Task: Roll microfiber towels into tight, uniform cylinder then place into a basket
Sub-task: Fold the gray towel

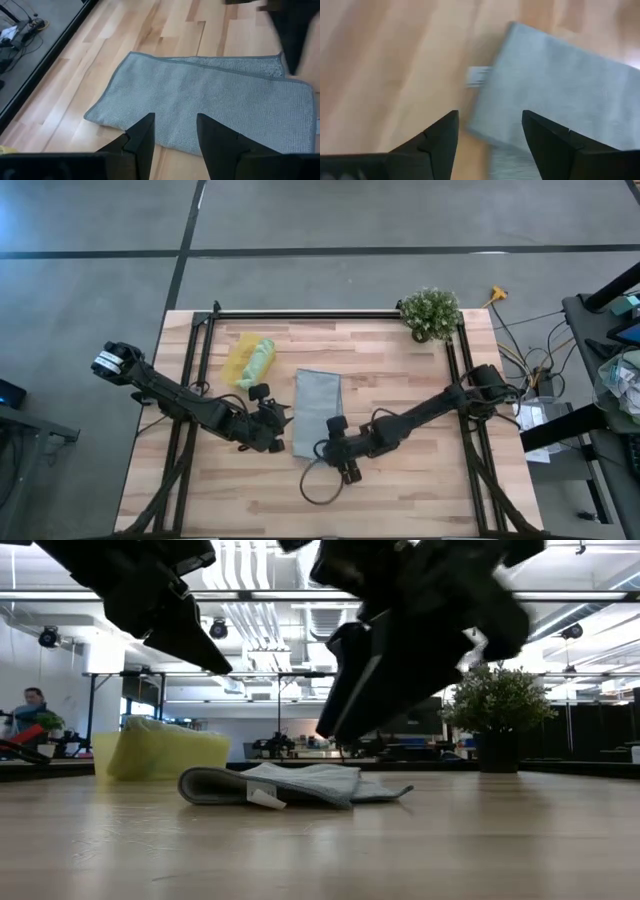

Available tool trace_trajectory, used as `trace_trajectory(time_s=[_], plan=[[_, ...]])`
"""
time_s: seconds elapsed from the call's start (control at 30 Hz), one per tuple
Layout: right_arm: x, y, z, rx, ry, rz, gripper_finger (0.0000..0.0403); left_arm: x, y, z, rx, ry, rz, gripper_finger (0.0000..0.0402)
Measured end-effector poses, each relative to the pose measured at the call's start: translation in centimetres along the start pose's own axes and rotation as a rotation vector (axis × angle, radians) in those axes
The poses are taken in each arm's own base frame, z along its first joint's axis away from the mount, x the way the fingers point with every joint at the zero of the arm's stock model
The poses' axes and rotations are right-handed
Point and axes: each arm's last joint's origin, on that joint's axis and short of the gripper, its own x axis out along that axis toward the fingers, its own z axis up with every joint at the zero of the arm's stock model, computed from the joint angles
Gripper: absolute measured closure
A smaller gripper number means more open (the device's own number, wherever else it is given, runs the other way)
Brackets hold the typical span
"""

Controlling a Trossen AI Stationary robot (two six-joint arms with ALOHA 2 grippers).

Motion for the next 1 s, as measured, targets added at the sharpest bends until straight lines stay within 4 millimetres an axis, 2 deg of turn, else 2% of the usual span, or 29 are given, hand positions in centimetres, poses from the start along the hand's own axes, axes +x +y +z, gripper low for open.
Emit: trace_trajectory(time_s=[0.17,0.37,0.57,0.67,1.0], plan=[[-0.1,1.5,0.4,-0.022,-0.033,0.008,0.0188,0.0,0.0,0.0,-0.002,0.000,0.000,0.0272],[1.4,1.9,0.5,-0.044,-0.039,-0.038,0.0188,0.0,0.0,0.0,-0.003,-0.001,-0.001,0.0272],[3.5,2.3,-0.1,-0.147,0.073,-0.219,0.0188,0.0,0.0,0.0,-0.008,-0.001,-0.002,0.0272],[3.7,2.4,0.3,-0.149,0.090,-0.255,0.0188,0.0,0.0,0.0,-0.039,0.000,-0.003,0.0272],[3.5,3.1,0.5,-0.109,0.079,-0.217,0.0188,-0.4,-0.7,-0.2,-0.092,-0.005,-0.030,0.0272]])
